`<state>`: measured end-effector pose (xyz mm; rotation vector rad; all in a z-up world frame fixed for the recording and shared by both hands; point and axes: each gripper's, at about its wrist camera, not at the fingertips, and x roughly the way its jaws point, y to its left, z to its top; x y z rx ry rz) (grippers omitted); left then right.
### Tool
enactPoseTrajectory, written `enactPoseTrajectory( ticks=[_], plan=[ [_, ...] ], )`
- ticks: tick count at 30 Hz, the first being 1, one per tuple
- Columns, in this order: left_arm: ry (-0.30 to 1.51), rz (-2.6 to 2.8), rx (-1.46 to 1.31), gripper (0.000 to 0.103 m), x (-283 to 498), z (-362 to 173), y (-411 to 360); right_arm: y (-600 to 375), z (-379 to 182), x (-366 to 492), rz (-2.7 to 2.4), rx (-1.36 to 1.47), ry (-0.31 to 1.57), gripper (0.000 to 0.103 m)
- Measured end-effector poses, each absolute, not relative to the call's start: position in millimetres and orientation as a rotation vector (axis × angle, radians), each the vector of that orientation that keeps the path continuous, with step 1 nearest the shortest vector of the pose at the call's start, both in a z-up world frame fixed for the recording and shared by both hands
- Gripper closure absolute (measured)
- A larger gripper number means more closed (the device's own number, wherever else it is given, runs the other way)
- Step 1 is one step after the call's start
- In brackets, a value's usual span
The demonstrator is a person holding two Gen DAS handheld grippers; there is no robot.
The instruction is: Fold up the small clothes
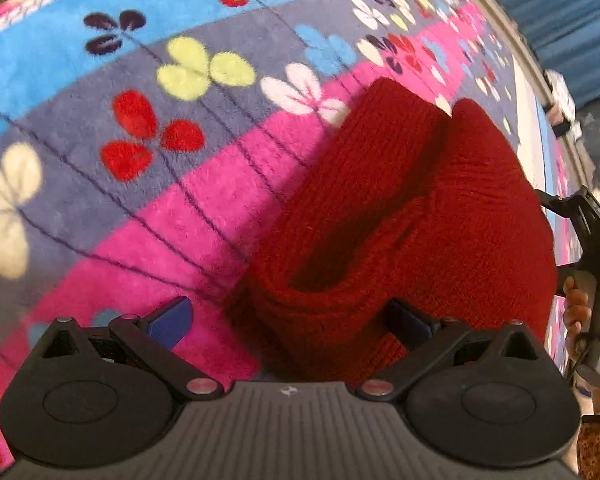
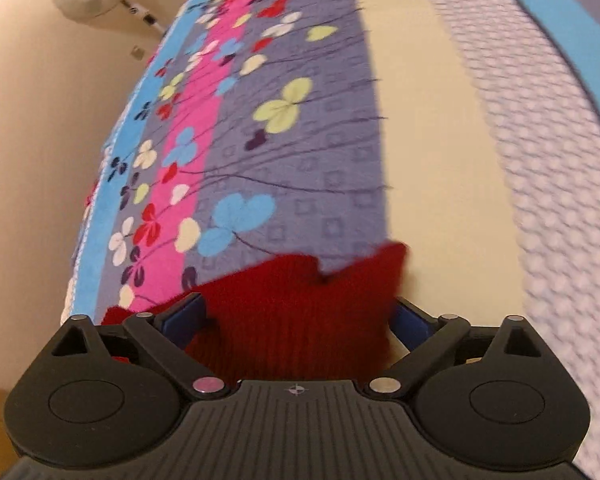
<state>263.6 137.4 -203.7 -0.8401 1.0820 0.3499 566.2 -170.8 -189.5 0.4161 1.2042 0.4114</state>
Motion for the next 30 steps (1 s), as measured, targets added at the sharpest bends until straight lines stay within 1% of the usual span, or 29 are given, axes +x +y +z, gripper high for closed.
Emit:
enactPoseTrajectory(
  ticks=[1,2,3,4,5,6,8,9,12,15,17,19,20,21,22,23,24,25,27,29,30],
  plan=[
    [1.062,0.356,-0.836,0.0,262.0,-204.4,137.3,-165.7,-191.7,570.3,0.424,0.395,1.212,0.009],
    [1.039,0.366,-0.824,0.004,261.1,-202.0,137.0,-160.3,-192.3,571.4,0.446,0.36,1.204,0.037],
    [1.011,0.37,-0.773,0.023,263.0,-196.1,135.4,-154.6,-192.3,569.9,0.465,0.3,1.207,0.066],
    [1.004,0.324,-0.732,0.038,269.0,-191.4,134.5,-152.8,-190.8,564.7,0.465,0.261,1.198,0.067],
    [1.014,0.303,-0.702,0.043,276.6,-185.9,135.2,-154.9,-187.2,557.9,0.463,0.246,1.185,0.071],
    [1.021,0.305,-0.667,0.05,286.1,-180.2,137.8,-161.5,-183.0,550.6,0.445,0.253,1.17,0.073],
    [1.025,0.283,-0.608,0.055,309.1,-171.9,147.3,-183.2,-178.0,532.7,0.373,0.296,1.172,0.075],
    [1.023,0.259,-0.596,0.055,326.4,-167.8,155.5,-197.5,-178.3,518.5,0.324,0.325,1.174,0.075],
    [1.084,0.105,-0.474,0.056,404.7,-163.0,162.0,-242.7,-183.6,450.3,0.192,0.458,1.12,0.076],
    [1.114,-0.084,-0.252,0.055,489.0,-158.4,127.4,-275.2,-192.6,351.5,0.059,0.685,1.026,0.077],
    [1.125,-0.161,-0.149,0.053,523.6,-158.6,98.0,-275.3,-199.4,291.0,-0.012,0.809,0.96,0.077],
    [1.128,-0.179,-0.117,0.05,536.7,-157.3,78.1,-266.0,-206.1,249.8,-0.05,0.895,0.9,0.076],
    [1.121,-0.174,-0.107,0.048,535.1,-155.3,73.9,-263.5,-207.5,241.2,-0.07,0.907,0.882,0.069],
    [1.108,-0.169,-0.094,0.041,527.5,-152.6,75.2,-263.8,-206.6,239.8,-0.091,0.889,0.87,0.057],
    [1.087,-0.159,-0.098,0.036,520.3,-150.2,81.4,-268.0,-203.9,246.0,-0.097,0.85,0.878,0.051],
    [1.08,-0.147,-0.13,0.021,514.8,-148.4,91.7,-275.8,-200.0,255.0,-0.096,0.819,0.883,0.045],
    [1.063,-0.154,-0.198,0.012,506.0,-145.3,104.7,-282.9,-195.2,262.9,-0.089,0.8,0.864,0.043],
    [1.044,-0.165,-0.271,0.011,501.3,-144.0,118.1,-290.4,-188.7,271.2,-0.083,0.779,0.841,0.041],
    [1.034,-0.18,-0.371,0.011,494.9,-142.6,136.3,-299.7,-173.2,290.6,-0.067,0.729,0.8,0.03],
    [1.038,-0.199,-0.389,0.011,497.6,-145.7,136.9,-299.6,-163.6,320.2,0.021,0.691,0.809,0.024],
    [1.041,-0.205,-0.381,0.011,497.3,-145.9,132.8,-296.0,-161.9,335.2,0.072,0.671,0.827,0.022]
  ],
)
